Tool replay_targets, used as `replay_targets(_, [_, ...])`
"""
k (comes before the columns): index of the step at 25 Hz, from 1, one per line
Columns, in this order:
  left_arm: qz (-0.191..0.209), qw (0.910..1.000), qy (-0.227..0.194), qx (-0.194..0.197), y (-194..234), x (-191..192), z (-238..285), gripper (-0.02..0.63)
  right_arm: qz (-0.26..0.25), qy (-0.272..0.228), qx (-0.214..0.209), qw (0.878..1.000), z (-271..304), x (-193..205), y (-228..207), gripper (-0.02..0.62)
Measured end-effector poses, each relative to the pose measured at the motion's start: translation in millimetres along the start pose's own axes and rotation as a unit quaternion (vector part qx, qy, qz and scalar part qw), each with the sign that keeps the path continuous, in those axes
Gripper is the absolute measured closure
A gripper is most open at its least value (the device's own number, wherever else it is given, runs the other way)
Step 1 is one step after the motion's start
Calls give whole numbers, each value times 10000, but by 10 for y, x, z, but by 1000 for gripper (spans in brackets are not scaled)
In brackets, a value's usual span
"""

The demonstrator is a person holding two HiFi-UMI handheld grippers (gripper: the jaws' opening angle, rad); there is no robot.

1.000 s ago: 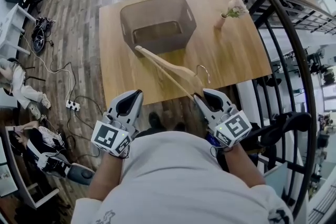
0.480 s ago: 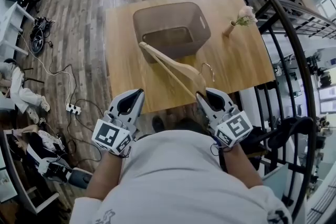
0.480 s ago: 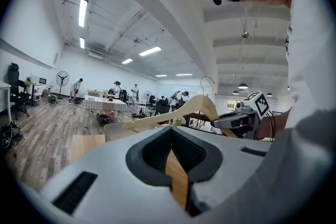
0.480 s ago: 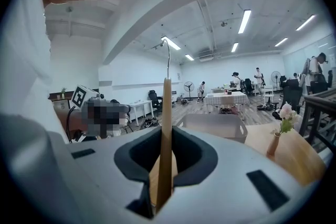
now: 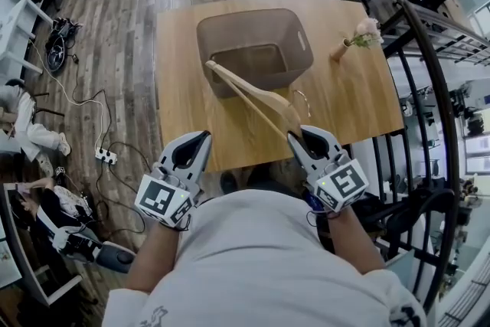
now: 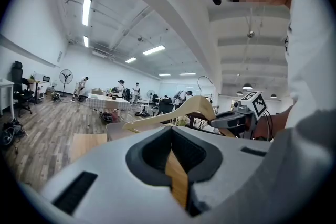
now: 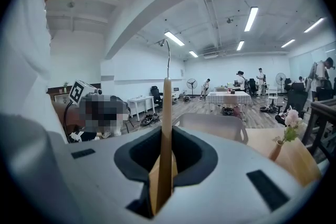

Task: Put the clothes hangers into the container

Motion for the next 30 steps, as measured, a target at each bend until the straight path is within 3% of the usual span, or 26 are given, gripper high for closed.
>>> replay_targets(10, [-90, 9996, -62, -258, 84, -114, 427, 600, -352, 161, -272, 9989, 257, -4, -535, 535])
replay_targets(18, [-204, 9989, -108, -396, 191, -198, 750, 600, -978, 463, -383, 9934, 554, -38, -974, 535])
replay_targets(25, [-274, 9980, -92, -570, 305, -190, 969, 600, -1864, 903, -674, 9760, 869, 4, -1259, 535])
replay_targets(30, [-344, 9970, 8, -694, 417, -141, 1112, 600, -2492, 1219, -972, 9558, 1124, 76, -1358, 535])
Point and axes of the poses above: the fingertips, and each gripper's own axes: z forward along the fingers, y to its left, x out of its underside, the point moved 5 cm from there along -z, backward along the fingers, and after that the axes turned 12 degrees about -z, right-handed, at the moved point
